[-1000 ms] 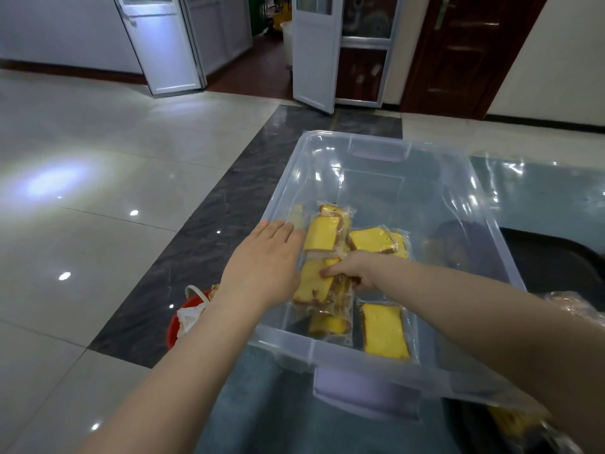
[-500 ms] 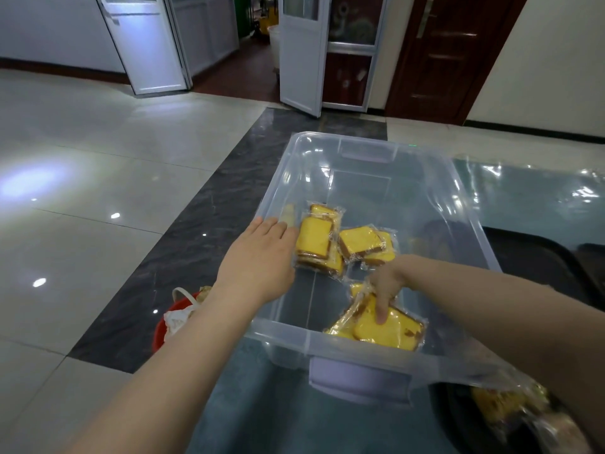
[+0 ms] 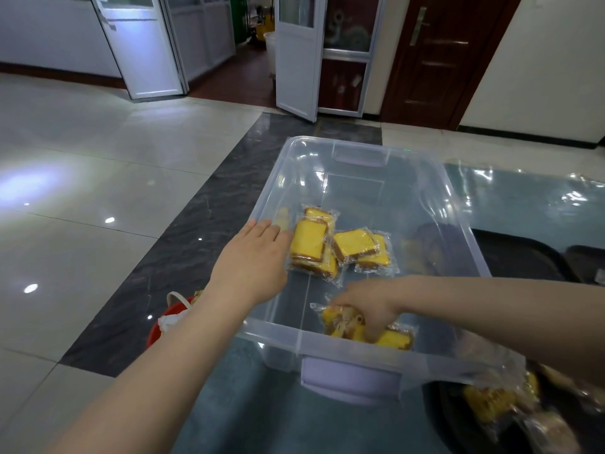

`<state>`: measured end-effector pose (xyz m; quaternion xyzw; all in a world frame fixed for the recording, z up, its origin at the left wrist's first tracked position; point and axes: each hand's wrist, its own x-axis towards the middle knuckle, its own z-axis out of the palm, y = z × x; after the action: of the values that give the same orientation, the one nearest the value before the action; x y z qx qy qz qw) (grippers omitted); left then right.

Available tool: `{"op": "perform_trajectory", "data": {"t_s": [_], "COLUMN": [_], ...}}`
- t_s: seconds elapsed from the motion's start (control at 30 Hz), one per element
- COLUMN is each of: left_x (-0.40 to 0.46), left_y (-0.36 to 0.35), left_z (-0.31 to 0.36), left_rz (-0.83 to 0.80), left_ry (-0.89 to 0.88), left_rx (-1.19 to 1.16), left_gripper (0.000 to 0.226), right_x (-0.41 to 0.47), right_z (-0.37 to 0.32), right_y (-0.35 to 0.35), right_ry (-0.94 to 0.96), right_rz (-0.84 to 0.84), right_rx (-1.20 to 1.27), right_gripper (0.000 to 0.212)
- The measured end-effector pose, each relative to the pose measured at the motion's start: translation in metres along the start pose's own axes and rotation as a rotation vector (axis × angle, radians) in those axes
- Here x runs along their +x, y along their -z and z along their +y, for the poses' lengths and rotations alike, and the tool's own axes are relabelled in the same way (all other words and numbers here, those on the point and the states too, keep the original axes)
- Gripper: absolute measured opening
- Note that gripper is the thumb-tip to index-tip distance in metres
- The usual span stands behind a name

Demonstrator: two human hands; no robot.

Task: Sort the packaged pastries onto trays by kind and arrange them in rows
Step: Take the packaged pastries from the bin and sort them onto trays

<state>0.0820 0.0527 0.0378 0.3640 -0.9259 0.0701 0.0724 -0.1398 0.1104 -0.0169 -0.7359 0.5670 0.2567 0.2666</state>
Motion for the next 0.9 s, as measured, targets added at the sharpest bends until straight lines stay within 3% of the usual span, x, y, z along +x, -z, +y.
{"op": "perform_trajectory", "data": {"t_s": [0.1, 0.23, 0.53, 0.77, 0.9], "left_x": [0.001, 0.0, -0.002, 0.011, 0.049], "left_y": [0.0, 0.002, 0.005, 0.017, 0.027], "left_z": [0.0, 0.002, 0.003, 0.0, 0.002], "left_rz": [-0.009, -0.029, -0.076, -0.121, -0.066], "left_ry": [-0.001, 0.001, -0.014, -0.01, 0.004], "left_rx": [0.018, 0.034, 0.042, -0.149, -0.338], "left_gripper": [0.053, 0.052, 0.055, 0.057, 0.054], "right_x": [-0.014, -0.015, -0.023, -0.037, -0.056], "right_z": [-0.005, -0.024, -0.024, 0.016, 0.068], "right_y": [-0.01, -0.012, 0.005, 0.04, 0.065], "right_ry": [-0.013, 0.022, 0.058, -0.105, -0.196], "right_rz": [-0.041, 0.074, 0.494, 0.71, 0.732], "right_rx": [0.077, -0.017, -0.359, -0.198, -0.146], "right_gripper": [0.08, 0.059, 0.067, 0.055, 0.051]}}
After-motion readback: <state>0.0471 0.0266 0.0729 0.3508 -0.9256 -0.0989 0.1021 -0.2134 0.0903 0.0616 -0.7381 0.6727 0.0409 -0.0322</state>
